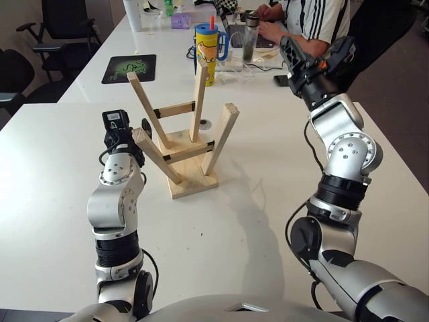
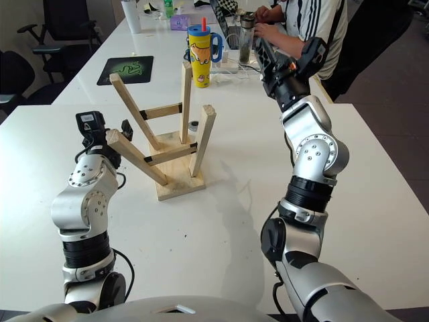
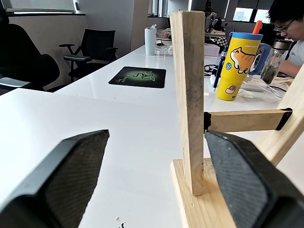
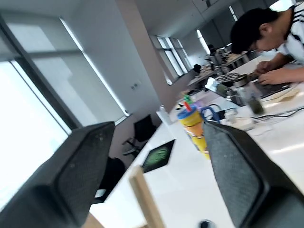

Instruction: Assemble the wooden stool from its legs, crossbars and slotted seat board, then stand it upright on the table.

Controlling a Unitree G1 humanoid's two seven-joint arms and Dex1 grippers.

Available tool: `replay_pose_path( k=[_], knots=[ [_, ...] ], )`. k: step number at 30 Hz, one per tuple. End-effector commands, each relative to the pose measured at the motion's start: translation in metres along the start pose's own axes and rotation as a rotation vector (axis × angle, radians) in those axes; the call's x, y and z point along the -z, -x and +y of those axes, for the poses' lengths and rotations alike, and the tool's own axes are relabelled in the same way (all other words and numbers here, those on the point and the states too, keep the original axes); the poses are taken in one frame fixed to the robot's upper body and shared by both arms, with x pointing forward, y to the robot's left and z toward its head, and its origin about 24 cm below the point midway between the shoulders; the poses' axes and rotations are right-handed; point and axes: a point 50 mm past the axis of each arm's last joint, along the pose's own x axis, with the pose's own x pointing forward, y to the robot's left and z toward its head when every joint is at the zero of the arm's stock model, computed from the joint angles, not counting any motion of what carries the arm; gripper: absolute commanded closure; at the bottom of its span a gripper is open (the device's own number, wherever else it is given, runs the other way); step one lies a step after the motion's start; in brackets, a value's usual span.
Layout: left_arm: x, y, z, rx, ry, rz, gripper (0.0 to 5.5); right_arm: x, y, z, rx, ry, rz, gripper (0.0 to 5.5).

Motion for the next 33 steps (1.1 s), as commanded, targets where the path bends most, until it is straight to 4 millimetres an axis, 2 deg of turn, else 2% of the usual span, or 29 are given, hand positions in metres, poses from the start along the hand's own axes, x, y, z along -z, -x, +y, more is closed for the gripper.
replay_pose_path(
  k=[1, 4, 6, 8, 9, 13, 15, 17, 19, 23, 25, 28, 30, 33],
  knots=[
    [-0.006, -0.004, -0.001, -0.004, -0.005, -0.019, 1.79, -0.017, -0.016, 0.026, -0.142, -0.382, -0.082, 2.07],
    [-0.006, -0.004, -0.002, 0.000, -0.008, -0.019, 1.79, -0.035, -0.024, 0.035, -0.176, -0.466, -0.146, 2.07],
    [-0.006, -0.004, -0.002, 0.003, -0.011, -0.019, 1.79, -0.029, -0.029, 0.037, -0.161, -0.472, -0.094, 2.07],
    [-0.007, -0.004, -0.003, 0.006, -0.013, -0.021, 1.79, 0.006, -0.029, 0.034, -0.080, -0.404, 0.074, 2.07],
    [-0.007, -0.004, -0.003, 0.007, -0.015, -0.022, 1.79, 0.035, -0.026, 0.028, 0.000, -0.312, 0.191, 2.07],
    [-0.010, -0.002, -0.006, 0.016, -0.014, -0.031, 1.79, 0.127, 0.008, 0.000, 0.228, -0.139, 0.596, 2.07],
    [-0.011, -0.001, -0.008, 0.022, -0.014, -0.035, 1.79, 0.154, 0.026, -0.001, 0.257, -0.083, 0.750, 2.07],
    [-0.012, -0.001, -0.010, 0.033, -0.019, -0.035, 1.79, 0.158, 0.029, -0.001, 0.270, -0.044, 0.763, 2.07],
    [-0.011, -0.001, -0.010, 0.037, -0.023, -0.031, 1.79, 0.154, 0.026, -0.001, 0.276, -0.002, 0.729, 2.07],
    [-0.008, -0.001, -0.009, 0.036, -0.028, -0.023, 1.79, 0.127, 0.010, 0.007, 0.238, 0.027, 0.539, 2.07],
    [-0.008, -0.001, -0.008, 0.032, -0.029, -0.023, 1.79, 0.102, -0.001, 0.019, 0.171, -0.006, 0.375, 2.07],
    [-0.008, -0.003, -0.007, 0.028, -0.033, -0.024, 1.79, 0.047, -0.016, 0.039, 0.062, -0.027, 0.082, 2.07],
    [-0.008, -0.003, -0.005, 0.023, -0.034, -0.024, 1.79, 0.013, -0.021, 0.046, 0.023, -0.046, -0.058, 2.07],
    [-0.008, -0.003, -0.005, 0.023, -0.036, -0.024, 1.79, -0.025, -0.024, 0.050, 0.008, -0.084, -0.196, 2.07]
  ],
)
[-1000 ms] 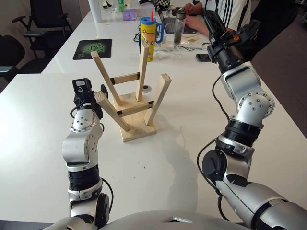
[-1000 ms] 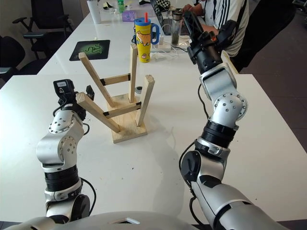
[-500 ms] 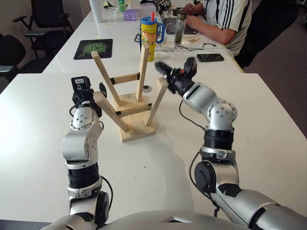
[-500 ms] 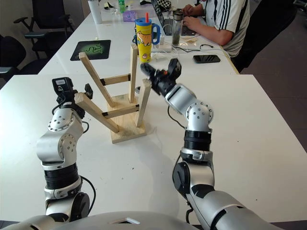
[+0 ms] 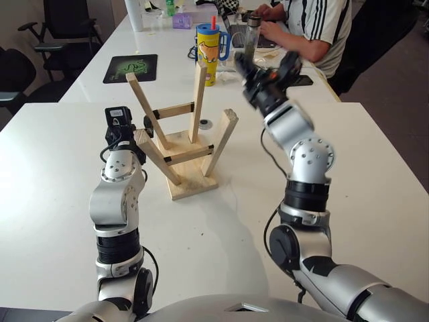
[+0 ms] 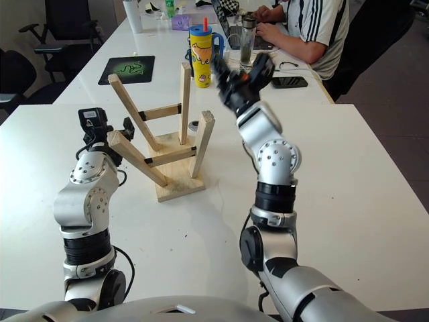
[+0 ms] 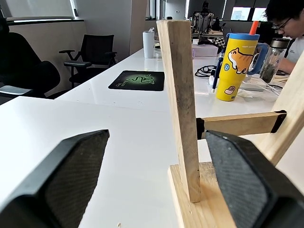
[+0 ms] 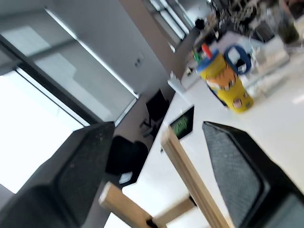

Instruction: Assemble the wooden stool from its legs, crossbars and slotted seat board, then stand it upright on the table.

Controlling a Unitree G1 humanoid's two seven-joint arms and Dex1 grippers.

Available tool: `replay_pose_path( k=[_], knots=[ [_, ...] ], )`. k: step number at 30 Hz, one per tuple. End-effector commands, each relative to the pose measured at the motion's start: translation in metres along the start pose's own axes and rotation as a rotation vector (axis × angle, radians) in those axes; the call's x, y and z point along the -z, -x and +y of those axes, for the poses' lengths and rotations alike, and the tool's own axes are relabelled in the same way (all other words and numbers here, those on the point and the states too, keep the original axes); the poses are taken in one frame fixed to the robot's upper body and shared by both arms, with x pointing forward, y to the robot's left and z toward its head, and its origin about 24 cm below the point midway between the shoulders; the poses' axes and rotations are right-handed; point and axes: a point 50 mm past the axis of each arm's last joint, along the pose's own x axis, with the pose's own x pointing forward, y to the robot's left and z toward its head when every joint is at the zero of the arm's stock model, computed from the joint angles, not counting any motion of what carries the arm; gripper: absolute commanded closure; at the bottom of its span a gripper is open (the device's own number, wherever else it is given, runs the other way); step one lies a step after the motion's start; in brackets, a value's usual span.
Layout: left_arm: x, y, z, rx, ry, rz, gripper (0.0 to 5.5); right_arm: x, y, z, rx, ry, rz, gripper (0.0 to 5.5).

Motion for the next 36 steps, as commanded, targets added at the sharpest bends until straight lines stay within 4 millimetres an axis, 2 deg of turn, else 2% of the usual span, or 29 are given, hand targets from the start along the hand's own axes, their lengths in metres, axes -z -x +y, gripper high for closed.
replay_pose_path(
  k=[1, 2, 3, 4, 5, 7, 8, 9, 11, 13, 15, 20, 22, 24, 26, 30, 33, 34, 36],
  knots=[
    [-0.004, -0.001, -0.001, 0.004, -0.003, -0.014, 1.79, -0.061, -0.006, 0.016, -0.059, -0.059, -0.223, 2.07],
    [-0.003, -0.001, 0.000, 0.002, -0.004, -0.014, 1.79, -0.070, -0.007, 0.016, -0.060, -0.089, -0.252, 2.07],
    [-0.003, -0.001, 0.000, 0.001, -0.005, -0.014, 1.79, -0.071, -0.009, 0.014, -0.052, -0.100, -0.243, 2.07],
    [-0.003, -0.001, 0.000, 0.002, -0.006, -0.014, 1.79, -0.062, -0.011, 0.012, -0.038, -0.109, -0.192, 2.07],
    [-0.003, -0.001, 0.000, 0.004, -0.007, -0.013, 1.79, -0.040, -0.012, 0.007, -0.015, -0.115, -0.085, 2.07],
    [-0.003, -0.001, -0.002, 0.010, -0.009, -0.015, 1.79, 0.037, 0.000, -0.005, 0.044, -0.099, 0.253, 2.07],
    [-0.004, -0.002, -0.003, 0.016, -0.010, -0.015, 1.79, 0.075, 0.013, -0.013, 0.085, -0.099, 0.412, 2.07],
    [-0.004, -0.001, -0.004, 0.020, -0.013, -0.017, 1.79, 0.109, 0.029, -0.018, 0.107, -0.023, 0.606, 2.07],
    [-0.004, -0.001, -0.003, 0.025, -0.016, -0.015, 1.79, 0.148, 0.058, -0.029, 0.145, 0.060, 0.835, 2.07],
    [-0.004, -0.001, -0.004, 0.030, -0.020, -0.015, 1.79, 0.159, 0.069, -0.041, 0.211, 0.125, 0.893, 2.07],
    [-0.004, 0.000, -0.006, 0.039, -0.021, -0.013, 1.79, 0.155, 0.064, -0.041, 0.209, 0.155, 0.833, 2.07],
    [-0.002, 0.001, -0.010, 0.058, -0.027, -0.003, 1.79, 0.141, 0.046, -0.015, 0.077, 0.165, 0.665, 2.07],
    [-0.002, 0.000, -0.008, 0.053, -0.030, -0.003, 1.79, 0.130, 0.039, -0.007, 0.046, 0.139, 0.562, 2.07],
    [-0.001, -0.002, -0.002, 0.029, -0.031, 0.000, 1.79, 0.094, 0.027, 0.007, -0.037, 0.011, 0.314, 2.07],
    [-0.001, -0.002, 0.002, 0.010, -0.031, 0.000, 1.79, 0.060, 0.024, 0.014, -0.112, -0.134, 0.156, 2.07],
    [-0.001, -0.001, 0.003, 0.005, -0.034, -0.006, 1.79, 0.013, 0.016, 0.004, -0.108, -0.326, 0.011, 2.07],
    [-0.002, 0.000, 0.003, 0.004, -0.041, -0.010, 1.79, -0.033, 0.008, -0.021, -0.020, -0.440, -0.157, 2.07],
    [-0.002, 0.000, 0.003, 0.005, -0.042, -0.011, 1.79, -0.045, 0.008, -0.030, 0.015, -0.464, -0.200, 2.07],
    [-0.003, 0.000, 0.003, 0.007, -0.048, -0.012, 1.79, -0.052, 0.008, -0.040, 0.063, -0.469, -0.217, 2.07]
  ],
)
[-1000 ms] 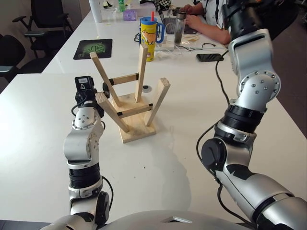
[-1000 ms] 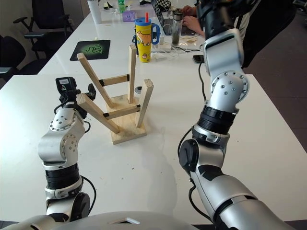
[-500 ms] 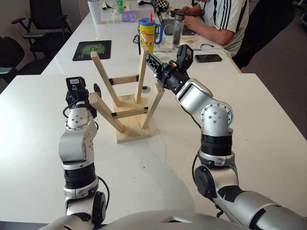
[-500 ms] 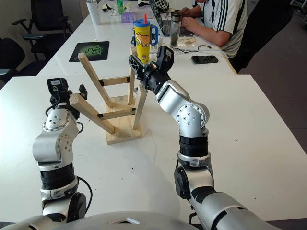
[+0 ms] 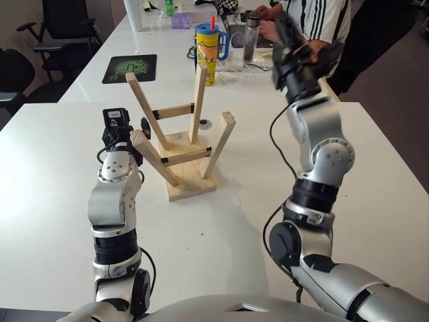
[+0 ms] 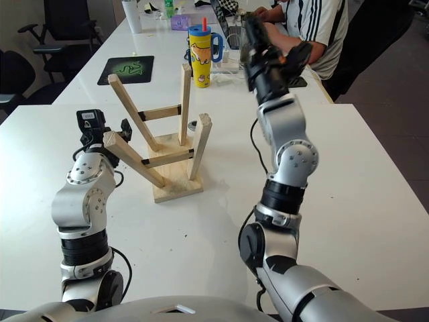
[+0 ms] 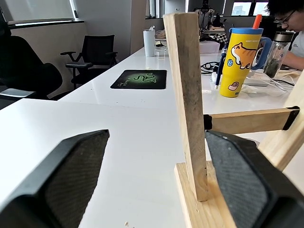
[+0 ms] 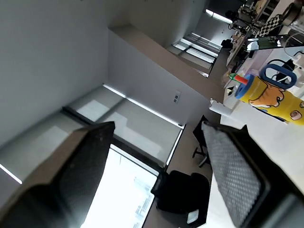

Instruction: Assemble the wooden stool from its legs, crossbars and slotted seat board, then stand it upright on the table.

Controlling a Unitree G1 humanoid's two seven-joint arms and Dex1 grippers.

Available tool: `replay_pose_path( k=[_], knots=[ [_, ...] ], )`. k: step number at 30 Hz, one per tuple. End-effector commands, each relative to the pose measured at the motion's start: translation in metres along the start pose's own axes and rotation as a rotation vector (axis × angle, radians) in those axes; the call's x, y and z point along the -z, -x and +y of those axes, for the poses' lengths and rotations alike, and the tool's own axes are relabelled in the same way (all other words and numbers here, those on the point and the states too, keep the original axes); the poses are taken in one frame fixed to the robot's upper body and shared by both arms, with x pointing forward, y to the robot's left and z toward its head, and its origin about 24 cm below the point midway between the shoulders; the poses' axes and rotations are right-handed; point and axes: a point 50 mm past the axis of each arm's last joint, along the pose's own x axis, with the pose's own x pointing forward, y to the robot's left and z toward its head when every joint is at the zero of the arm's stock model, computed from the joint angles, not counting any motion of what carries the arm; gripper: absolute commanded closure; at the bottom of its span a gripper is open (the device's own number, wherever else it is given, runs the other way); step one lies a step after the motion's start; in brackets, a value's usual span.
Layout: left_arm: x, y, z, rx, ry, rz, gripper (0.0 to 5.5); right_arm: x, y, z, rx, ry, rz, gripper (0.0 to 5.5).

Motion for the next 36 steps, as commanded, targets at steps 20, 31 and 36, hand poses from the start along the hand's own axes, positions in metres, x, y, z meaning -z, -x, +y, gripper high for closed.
replay_pose_path(
  k=[20, 31, 36],
  knots=[
    [-0.003, 0.003, -0.011, 0.083, -0.089, -0.001, 1.79, 0.152, 0.066, -0.060, 0.263, 0.514, 0.681, 2.07],
    [0.013, -0.010, 0.029, -0.033, -0.158, 0.042, 1.79, 0.058, 0.046, -0.060, 0.310, 0.693, 0.166, 2.07],
    [0.042, -0.005, 0.045, -0.033, -0.248, 0.136, 1.79, 0.051, 0.058, -0.083, 0.391, 0.884, 0.283, 2.07]
  ],
)
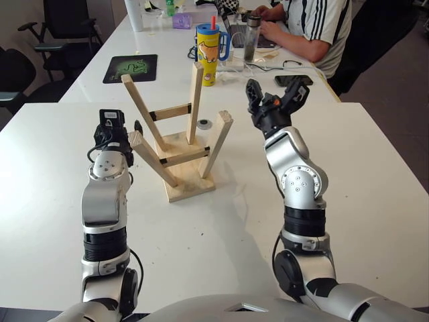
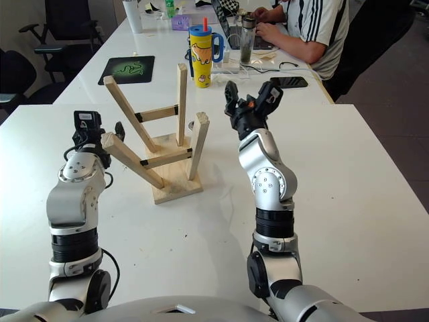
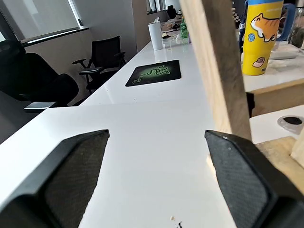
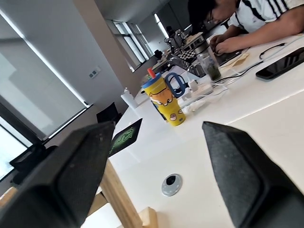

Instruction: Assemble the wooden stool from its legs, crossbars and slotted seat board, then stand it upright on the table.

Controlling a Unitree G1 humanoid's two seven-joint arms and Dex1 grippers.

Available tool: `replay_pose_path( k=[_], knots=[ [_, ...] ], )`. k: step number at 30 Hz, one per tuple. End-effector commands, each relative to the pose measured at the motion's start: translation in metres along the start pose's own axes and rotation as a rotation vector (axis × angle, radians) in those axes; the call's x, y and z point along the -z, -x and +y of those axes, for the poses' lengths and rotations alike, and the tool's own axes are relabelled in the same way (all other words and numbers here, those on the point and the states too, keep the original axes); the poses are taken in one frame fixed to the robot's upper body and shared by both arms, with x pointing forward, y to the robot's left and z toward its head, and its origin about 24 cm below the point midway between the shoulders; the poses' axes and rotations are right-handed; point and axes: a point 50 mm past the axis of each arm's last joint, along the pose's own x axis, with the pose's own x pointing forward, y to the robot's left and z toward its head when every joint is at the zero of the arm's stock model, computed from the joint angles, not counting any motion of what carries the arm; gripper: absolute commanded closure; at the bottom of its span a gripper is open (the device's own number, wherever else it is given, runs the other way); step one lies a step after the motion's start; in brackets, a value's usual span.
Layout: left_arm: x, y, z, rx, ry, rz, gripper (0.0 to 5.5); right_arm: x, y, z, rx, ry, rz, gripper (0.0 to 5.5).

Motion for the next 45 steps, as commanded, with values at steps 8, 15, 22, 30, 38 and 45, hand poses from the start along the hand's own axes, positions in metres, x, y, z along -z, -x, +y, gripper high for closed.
replay_pose_path(
  k=[8, 15, 22, 30, 38, 45],
  knots=[
    [0.088, 0.036, -0.008, 0.440, -0.331, 0.400, 1.79, 0.064, 0.021, -0.018, -0.323, 0.698, 0.466, 2.07],
    [0.081, 0.060, -0.009, 0.717, -0.511, 0.409, 1.79, 0.056, 0.011, -0.014, -0.485, 0.822, 0.431, 2.07],
    [0.049, 0.083, -0.025, 1.009, -0.550, 0.269, 1.79, 0.043, -0.023, -0.022, -0.417, 0.838, 0.334, 2.07],
    [0.044, 0.094, -0.051, 1.212, -0.442, 0.213, 1.79, 0.045, -0.048, 0.026, -0.627, 0.662, 0.221, 2.07],
    [0.071, 0.063, -0.041, 1.092, -0.511, 0.303, 1.79, 0.048, -0.007, 0.035, -1.135, 0.605, 0.450, 2.07],
    [0.063, 0.033, -0.025, 0.947, -0.644, 0.236, 1.79, 0.068, 0.060, 0.074, -1.473, 0.628, 0.588, 2.07]
  ],
)
